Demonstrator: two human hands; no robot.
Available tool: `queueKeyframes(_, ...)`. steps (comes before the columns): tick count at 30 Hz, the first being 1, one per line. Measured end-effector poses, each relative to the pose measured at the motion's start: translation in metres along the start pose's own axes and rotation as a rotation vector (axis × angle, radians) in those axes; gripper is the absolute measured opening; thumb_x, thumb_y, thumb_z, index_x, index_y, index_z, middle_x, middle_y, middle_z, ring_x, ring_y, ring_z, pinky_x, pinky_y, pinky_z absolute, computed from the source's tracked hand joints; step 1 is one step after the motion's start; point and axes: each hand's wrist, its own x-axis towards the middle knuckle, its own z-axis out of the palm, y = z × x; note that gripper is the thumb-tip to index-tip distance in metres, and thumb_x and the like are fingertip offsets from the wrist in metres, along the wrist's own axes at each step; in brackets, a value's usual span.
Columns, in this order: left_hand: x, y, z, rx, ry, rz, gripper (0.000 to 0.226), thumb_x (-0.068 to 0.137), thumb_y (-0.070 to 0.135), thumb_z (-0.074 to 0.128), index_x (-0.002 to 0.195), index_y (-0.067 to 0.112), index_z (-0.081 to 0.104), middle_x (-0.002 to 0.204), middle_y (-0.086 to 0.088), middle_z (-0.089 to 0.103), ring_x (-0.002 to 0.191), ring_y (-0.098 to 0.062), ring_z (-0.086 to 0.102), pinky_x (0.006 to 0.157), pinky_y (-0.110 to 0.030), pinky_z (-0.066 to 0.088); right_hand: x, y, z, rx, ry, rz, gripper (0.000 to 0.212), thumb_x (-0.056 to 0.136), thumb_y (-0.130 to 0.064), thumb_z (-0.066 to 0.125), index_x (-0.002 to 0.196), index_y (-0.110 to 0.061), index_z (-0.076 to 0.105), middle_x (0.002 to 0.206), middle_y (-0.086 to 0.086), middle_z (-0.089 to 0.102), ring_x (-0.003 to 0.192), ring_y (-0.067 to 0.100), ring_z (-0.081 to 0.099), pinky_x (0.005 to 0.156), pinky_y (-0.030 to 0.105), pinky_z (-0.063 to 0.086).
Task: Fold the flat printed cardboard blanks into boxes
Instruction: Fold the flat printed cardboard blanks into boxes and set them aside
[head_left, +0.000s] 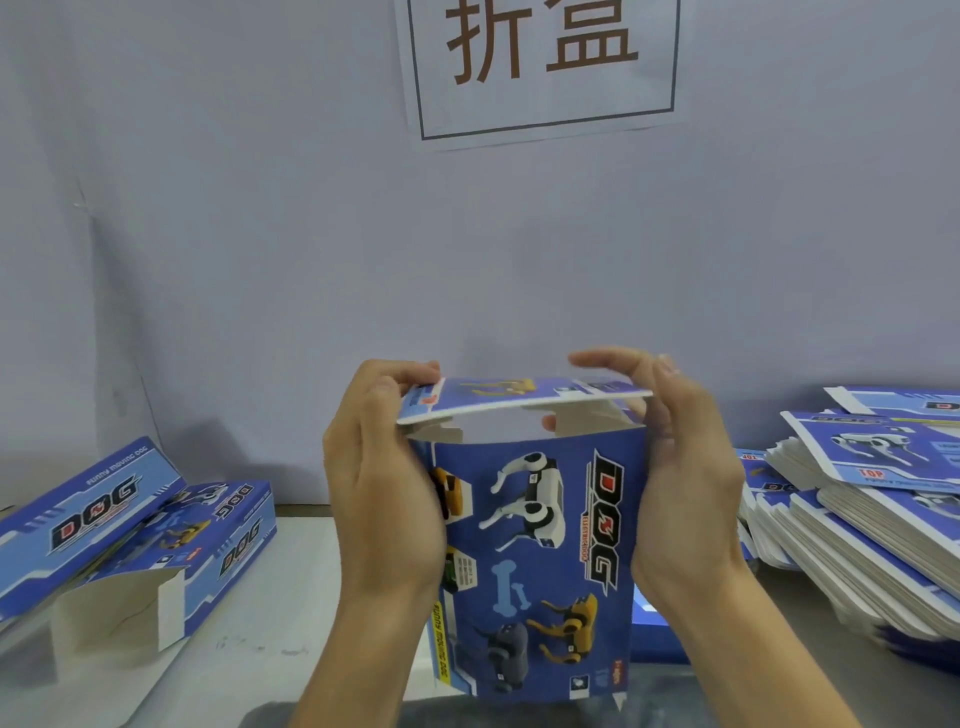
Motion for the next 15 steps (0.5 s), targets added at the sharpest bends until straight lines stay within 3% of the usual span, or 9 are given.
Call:
queueKeyframes(2, 0.002, 0.004, -0.001, 0.0, 0.05, -0.088, 0.032, 0.087, 0.037, 0.038, 0.089, 0.024, 0.067, 0.087, 0.004, 0.072, 0.062, -0.007, 0.065, 0.044, -0.019, 0.048, 0.003, -0.007, -0.003, 0.009, -0.124, 0.031, 0.046, 0.093, -0.043, 0.045, 0.132, -0.023, 0.058, 0.103, 0.017, 0.067, 0.08, 0.024, 0.067, 0.066, 0.032, 0.057)
queueKeyframes(4, 0.004, 0.007, -0.003, 0.049, 0.088, -0.173, 0.031, 0.087, 0.046, 0.038, 0.089, 0.036, 0.067, 0.094, 0.004, 0.071, 0.059, -0.015, 0.062, 0.045, -0.025, 0.048, 0.008, -0.014, -0.007, -0.116, -0.209, 0.056, 0.05, 0.097, -0.024, 0.052, 0.146, -0.029, 0.045, 0.115, 0.003, 0.066, 0.087, 0.011, 0.07, 0.081, 0.03, 0.057)
queueKeyframes(7, 0.006, 0.008, -0.006, 0.07, 0.059, -0.225, 0.03, 0.1, 0.045, 0.037, 0.098, 0.039, 0.067, 0.088, 0.002, 0.069, 0.059, -0.015, 0.062, 0.048, -0.029, 0.05, 0.005, -0.015, -0.012, -0.169, -0.289, 0.036, 0.073, 0.081, -0.024, 0.076, 0.14, -0.053, 0.043, 0.132, 0.015, 0.06, 0.101, 0.035, 0.072, 0.08, 0.051, 0.059)
queueKeyframes(9, 0.008, 0.01, -0.009, 0.044, -0.031, -0.249, 0.029, 0.098, 0.05, 0.042, 0.107, 0.038, 0.067, 0.093, -0.004, 0.07, 0.077, -0.019, 0.07, 0.067, -0.041, 0.057, -0.002, -0.016, -0.015, -0.262, -0.187, -0.063, 0.072, 0.076, -0.034, 0.078, 0.137, -0.055, 0.045, 0.127, 0.017, 0.064, 0.097, 0.035, 0.073, 0.075, 0.049, 0.06)
queueKeyframes(11, 0.012, 0.011, -0.015, 0.042, -0.139, -0.259, 0.032, 0.094, 0.053, 0.048, 0.116, 0.038, 0.066, 0.101, 0.0, 0.074, 0.093, -0.02, 0.071, 0.086, -0.048, 0.054, 0.001, -0.02, -0.013, -0.271, -0.062, -0.129, 0.065, 0.078, -0.038, 0.076, 0.135, -0.052, 0.049, 0.116, 0.014, 0.07, 0.093, 0.032, 0.074, 0.072, 0.044, 0.061)
queueKeyframes(13, 0.015, 0.012, -0.02, 0.065, -0.235, -0.251, 0.035, 0.095, 0.05, 0.051, 0.124, 0.036, 0.063, 0.11, 0.004, 0.075, 0.102, -0.018, 0.071, 0.093, -0.047, 0.052, 0.004, -0.027, -0.016, -0.276, 0.066, -0.2, 0.058, 0.077, -0.043, 0.074, 0.132, -0.047, 0.055, 0.108, 0.012, 0.073, 0.092, 0.03, 0.074, 0.075, 0.045, 0.06)
queueKeyframes(15, 0.017, 0.009, -0.024, 0.1, -0.327, -0.255, 0.041, 0.089, 0.05, 0.05, 0.125, 0.035, 0.063, 0.113, 0.003, 0.075, 0.104, -0.018, 0.071, 0.09, -0.043, 0.052, 0.003, -0.036, -0.02, -0.252, 0.199, -0.231, 0.054, 0.08, -0.046, 0.07, 0.131, -0.033, 0.058, 0.1, 0.009, 0.073, 0.091, 0.032, 0.072, 0.079, 0.047, 0.058)
